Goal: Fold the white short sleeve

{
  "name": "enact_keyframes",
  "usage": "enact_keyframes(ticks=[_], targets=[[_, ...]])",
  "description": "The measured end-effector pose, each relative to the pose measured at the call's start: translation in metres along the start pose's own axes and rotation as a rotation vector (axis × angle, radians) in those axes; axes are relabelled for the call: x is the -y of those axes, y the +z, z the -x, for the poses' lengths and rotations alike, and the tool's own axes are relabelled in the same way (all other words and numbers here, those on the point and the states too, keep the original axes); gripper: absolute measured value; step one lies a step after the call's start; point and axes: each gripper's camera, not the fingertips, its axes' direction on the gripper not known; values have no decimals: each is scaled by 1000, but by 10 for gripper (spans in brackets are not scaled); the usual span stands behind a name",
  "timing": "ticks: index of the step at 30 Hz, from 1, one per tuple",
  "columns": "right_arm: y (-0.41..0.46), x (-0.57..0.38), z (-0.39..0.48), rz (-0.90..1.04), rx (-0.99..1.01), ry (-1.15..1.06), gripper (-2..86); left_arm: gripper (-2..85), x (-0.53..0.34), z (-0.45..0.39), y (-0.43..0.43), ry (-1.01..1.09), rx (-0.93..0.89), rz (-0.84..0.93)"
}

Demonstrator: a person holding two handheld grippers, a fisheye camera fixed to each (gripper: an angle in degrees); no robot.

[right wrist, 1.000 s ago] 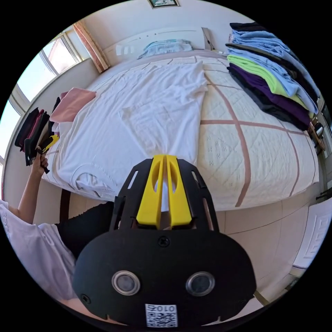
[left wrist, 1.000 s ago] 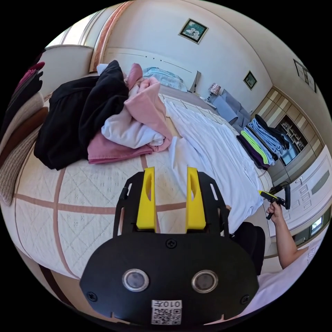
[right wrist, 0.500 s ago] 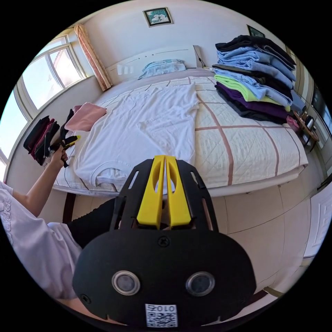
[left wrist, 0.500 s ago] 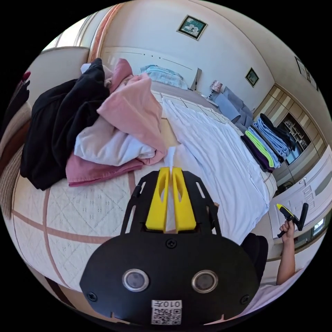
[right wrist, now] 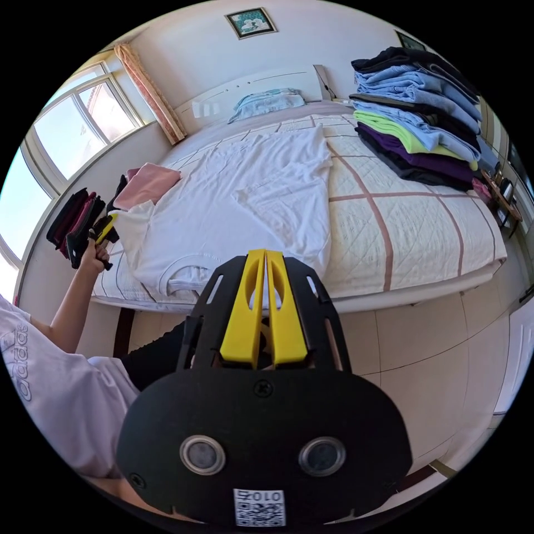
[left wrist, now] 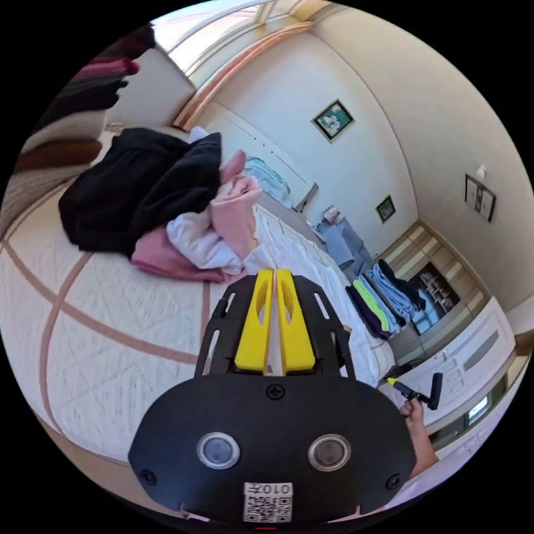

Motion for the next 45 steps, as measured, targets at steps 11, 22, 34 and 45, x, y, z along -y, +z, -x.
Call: enact_keyframes(ticks=[11, 22, 34, 45], targets=[[-4, 14, 11, -14, 87, -41, 27, 86, -119, -236, 160, 1088, 150, 658], [49, 69, 72, -9, 325, -154, 51, 76, -181, -164, 111, 1038, 325, 649], [130, 92, 166, 191, 250, -332, 76, 76, -225, -154, 107, 1119, 279, 654], [34, -38, 150, 142, -300, -552, 110, 115, -299, -193, 108, 1763, 138, 608]])
